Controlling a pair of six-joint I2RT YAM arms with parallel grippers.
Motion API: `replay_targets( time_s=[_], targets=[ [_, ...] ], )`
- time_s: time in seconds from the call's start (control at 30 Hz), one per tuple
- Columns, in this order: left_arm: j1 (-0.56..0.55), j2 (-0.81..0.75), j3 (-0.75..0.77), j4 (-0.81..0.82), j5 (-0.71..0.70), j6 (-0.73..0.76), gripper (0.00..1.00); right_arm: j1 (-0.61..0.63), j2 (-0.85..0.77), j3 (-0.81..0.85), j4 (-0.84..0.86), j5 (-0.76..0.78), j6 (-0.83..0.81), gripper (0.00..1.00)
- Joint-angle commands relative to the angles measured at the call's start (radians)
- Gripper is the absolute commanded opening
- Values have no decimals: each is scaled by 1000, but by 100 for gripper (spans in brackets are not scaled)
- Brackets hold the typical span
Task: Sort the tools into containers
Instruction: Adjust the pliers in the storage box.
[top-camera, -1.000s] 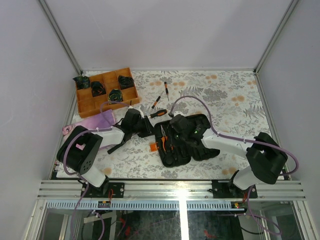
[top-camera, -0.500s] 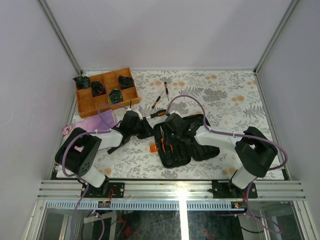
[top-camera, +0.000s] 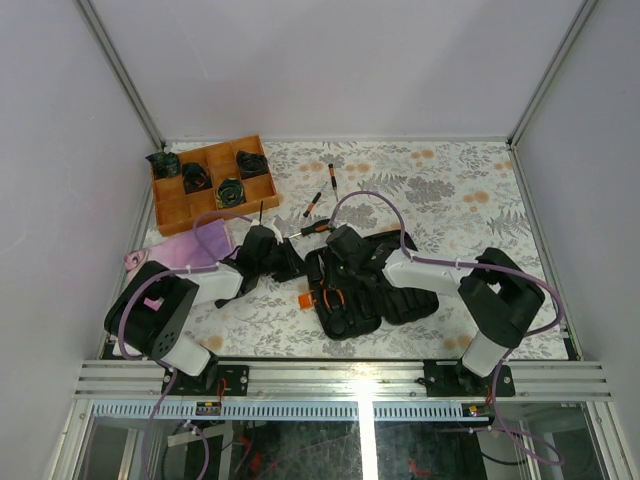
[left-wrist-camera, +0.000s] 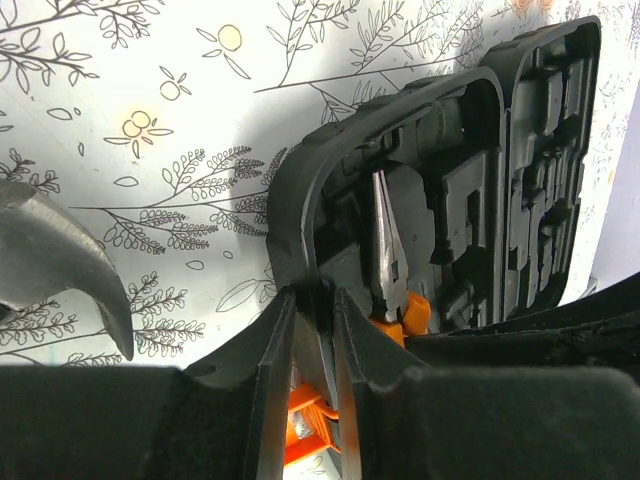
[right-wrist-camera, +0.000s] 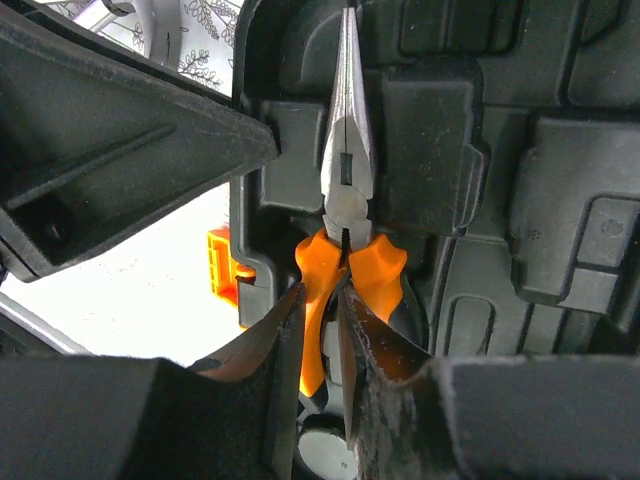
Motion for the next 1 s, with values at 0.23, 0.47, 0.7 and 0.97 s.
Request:
replay_targets(
  time_s=[0.23, 0.47, 0.7, 0.97],
  targets=[
    [-53, -20, -33, 13, -6, -3, 14, -9, 46, 56, -18, 19, 10, 21],
    [-53, -46, -39, -13, -44, -12, 13, -9, -60, 50, 3, -3, -54, 29],
    [-52, -51, -38, -22, -55, -12, 13, -9, -125, 88, -99, 136, -108, 30],
    [-52, -50, -39, -26, -57, -12, 13, -9, -36, 152, -146, 131, -134, 22]
  ],
)
